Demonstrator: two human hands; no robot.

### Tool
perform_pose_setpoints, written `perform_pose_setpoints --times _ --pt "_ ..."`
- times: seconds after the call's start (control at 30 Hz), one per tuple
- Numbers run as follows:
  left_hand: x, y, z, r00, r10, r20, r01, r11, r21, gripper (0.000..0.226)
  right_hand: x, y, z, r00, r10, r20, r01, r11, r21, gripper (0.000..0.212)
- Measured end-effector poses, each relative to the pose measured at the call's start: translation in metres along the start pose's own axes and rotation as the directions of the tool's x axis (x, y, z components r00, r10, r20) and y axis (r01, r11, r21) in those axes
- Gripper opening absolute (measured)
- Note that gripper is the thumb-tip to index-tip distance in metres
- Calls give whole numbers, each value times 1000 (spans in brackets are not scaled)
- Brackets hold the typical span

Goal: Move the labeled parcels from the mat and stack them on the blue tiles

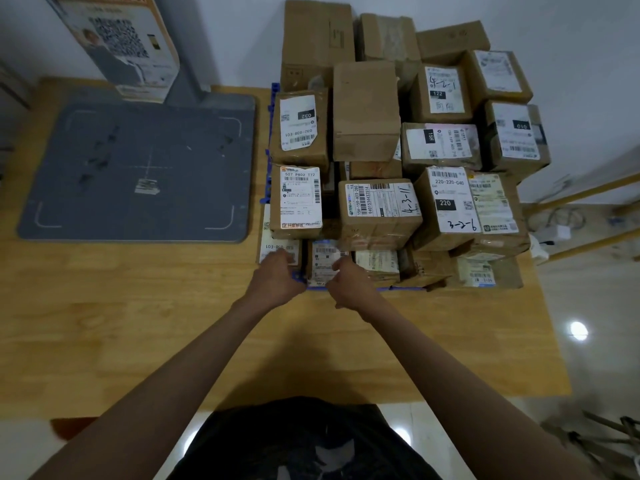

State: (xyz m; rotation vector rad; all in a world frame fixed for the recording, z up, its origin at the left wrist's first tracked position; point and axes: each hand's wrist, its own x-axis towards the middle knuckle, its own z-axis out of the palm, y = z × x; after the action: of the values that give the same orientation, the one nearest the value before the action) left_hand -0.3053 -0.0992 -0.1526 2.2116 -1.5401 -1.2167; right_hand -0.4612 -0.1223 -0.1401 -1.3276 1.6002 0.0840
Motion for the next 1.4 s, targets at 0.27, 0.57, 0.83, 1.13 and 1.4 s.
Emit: perform_pose_setpoints --times 0.27,0.57,0.83,1.13,1.4 --pt "15 -31 -32 1000 23 -19 -24 998 -62 72 15 -48 23 982 -10 188 -34 972 234 40" --pt "6 -44 -28 994 73 77 -64 991 -119 76 8 -40 31 981 -24 193 -38 949 312 29" --pt "-6 -51 -24 990 61 125 -42 988 -148 87 -4 -34 32 969 -16 245 -59 954 295 41" --pt "-8 -57 -27 983 95 156 -68 983 -170 86 -8 -29 35 968 -4 251 -79 944 320 44" --pt "12 -45 -43 996 59 74 -37 964 -265 83 -4 -28 8 996 50 71 -77 891 447 45"
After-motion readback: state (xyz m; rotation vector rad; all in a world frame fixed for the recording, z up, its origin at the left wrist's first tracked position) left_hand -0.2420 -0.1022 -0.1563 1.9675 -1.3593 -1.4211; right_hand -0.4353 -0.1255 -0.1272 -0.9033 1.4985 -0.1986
